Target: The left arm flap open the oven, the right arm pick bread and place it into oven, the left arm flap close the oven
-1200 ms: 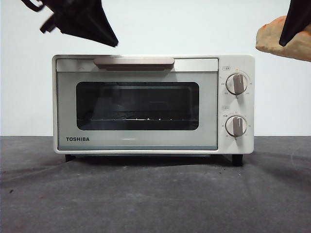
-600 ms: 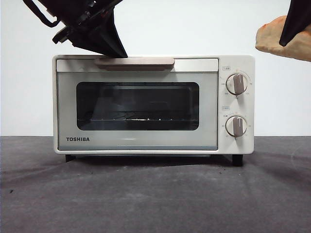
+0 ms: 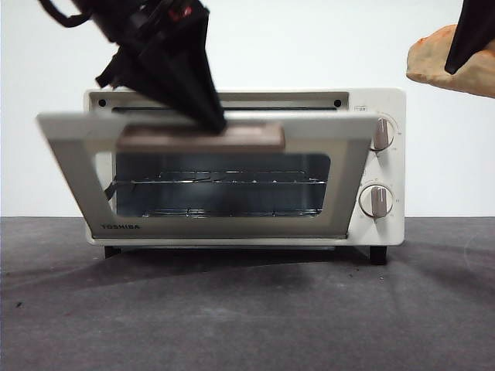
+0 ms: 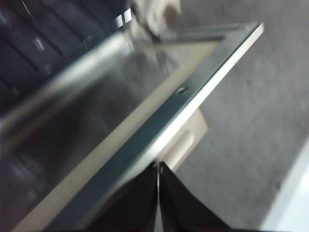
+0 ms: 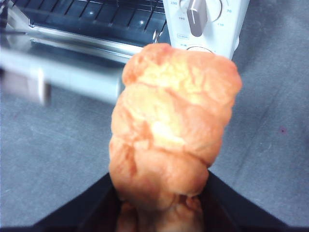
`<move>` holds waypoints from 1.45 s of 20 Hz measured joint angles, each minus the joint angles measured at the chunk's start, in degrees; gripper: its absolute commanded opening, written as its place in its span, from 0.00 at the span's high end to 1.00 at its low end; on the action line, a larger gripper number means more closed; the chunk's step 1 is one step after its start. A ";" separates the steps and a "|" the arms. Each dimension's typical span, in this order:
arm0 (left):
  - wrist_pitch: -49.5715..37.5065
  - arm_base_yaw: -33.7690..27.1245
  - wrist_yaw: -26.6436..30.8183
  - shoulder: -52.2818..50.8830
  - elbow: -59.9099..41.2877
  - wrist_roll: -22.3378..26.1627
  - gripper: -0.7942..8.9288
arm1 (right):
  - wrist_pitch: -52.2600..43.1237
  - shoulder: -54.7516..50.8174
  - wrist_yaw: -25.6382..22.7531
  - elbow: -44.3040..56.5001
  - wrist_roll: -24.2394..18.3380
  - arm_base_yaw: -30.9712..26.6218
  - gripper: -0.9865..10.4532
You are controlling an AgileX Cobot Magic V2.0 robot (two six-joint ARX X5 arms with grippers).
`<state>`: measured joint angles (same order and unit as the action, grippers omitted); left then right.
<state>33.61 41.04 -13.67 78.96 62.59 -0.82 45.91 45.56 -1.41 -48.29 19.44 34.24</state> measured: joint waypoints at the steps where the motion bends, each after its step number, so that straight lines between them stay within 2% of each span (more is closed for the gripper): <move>1: 1.90 0.59 0.26 0.28 -0.26 -0.02 0.90 | 0.02 0.00 0.00 0.00 -0.04 0.00 0.75; 7: 6.75 2.78 1.79 0.70 -0.52 -1.42 0.90 | 0.00 0.00 0.00 0.00 -0.11 0.00 0.75; 15: 4.70 2.67 1.88 -0.79 -0.52 -4.50 0.90 | 0.02 0.00 0.33 0.00 -0.13 0.00 0.75; 21: 2.99 -4.42 5.86 -12.26 -1.49 -6.73 0.90 | 0.00 0.04 3.26 0.00 -0.13 0.00 0.75; 25: 3.52 -11.21 5.95 -24.11 -9.18 -7.87 0.90 | -0.42 0.70 7.32 0.00 -0.13 0.00 0.75; 29: 8.74 -15.37 6.03 -34.18 -15.67 -8.39 0.90 | -2.62 4.00 12.37 0.00 -0.11 0.83 0.75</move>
<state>42.35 25.67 -7.64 44.77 46.92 -9.21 43.29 49.56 10.96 -48.29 19.33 35.07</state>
